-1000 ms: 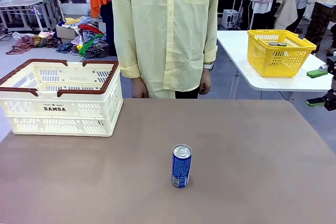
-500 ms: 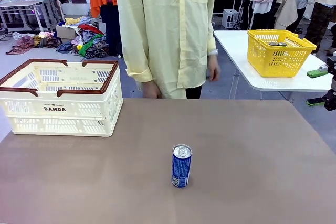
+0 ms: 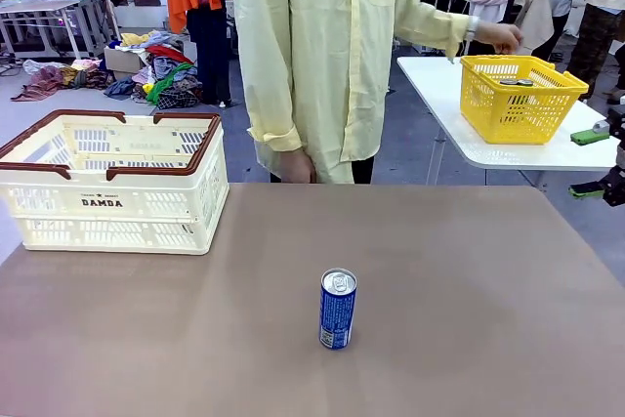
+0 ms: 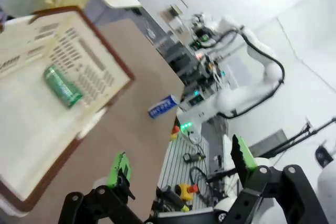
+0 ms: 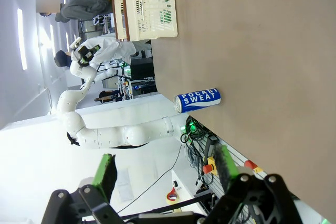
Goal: Place the drinks into the Shopping basket.
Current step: Pick up one drink and place it into the Shopping basket.
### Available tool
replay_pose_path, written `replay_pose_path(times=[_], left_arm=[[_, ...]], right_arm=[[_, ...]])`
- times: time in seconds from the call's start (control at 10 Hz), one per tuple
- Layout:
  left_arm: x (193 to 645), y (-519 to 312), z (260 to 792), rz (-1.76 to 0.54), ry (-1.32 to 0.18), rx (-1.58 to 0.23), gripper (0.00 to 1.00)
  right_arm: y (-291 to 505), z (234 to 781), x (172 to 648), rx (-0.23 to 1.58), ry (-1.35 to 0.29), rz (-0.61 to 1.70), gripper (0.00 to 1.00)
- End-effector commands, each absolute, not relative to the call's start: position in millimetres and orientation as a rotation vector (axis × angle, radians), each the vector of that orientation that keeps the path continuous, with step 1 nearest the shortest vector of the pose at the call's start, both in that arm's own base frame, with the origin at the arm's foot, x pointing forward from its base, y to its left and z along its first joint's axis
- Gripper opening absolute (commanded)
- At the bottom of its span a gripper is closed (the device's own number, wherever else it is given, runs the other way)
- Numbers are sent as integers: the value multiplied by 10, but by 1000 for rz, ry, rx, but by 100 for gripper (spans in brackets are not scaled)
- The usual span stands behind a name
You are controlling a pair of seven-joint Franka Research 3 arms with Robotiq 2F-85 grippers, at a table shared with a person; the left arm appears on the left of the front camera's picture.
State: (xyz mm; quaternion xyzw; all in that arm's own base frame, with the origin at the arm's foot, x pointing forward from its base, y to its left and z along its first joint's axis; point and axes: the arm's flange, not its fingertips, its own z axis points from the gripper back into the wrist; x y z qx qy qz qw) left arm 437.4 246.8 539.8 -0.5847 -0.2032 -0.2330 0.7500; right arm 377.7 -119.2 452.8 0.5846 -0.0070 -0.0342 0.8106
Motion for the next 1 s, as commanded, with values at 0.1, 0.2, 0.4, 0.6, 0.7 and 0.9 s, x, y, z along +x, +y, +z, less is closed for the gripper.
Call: replay_pose_path(times=[0.1, 0.2, 0.4, 0.6, 0.7, 0.9], left_arm=[[3818, 1334, 6005, -707, -317, -1199, 100], [3517, 904, 6014, -773, -124, -1246, 100], [2981, 200, 5953, -623, -126, -1198, 100], [2431, -149, 5795, -554, -103, -1130, 100], [2338, -138, 5808, -541, -157, -1158, 100], [2446, -150, 5711, -581, -87, -1129, 100]], right_arm=[[-1207, 4554, 3766, 1240, -9, -59, 100], [-1207, 4554, 3766, 1240, -9, -59, 100], [-1207, 4554, 3766, 1240, -9, -59, 100], [-1207, 4554, 3766, 1240, -9, -59, 100], [-1207, 4554, 3766, 1240, -9, -59, 100], [-1207, 4554, 3766, 1240, -9, -59, 100]])
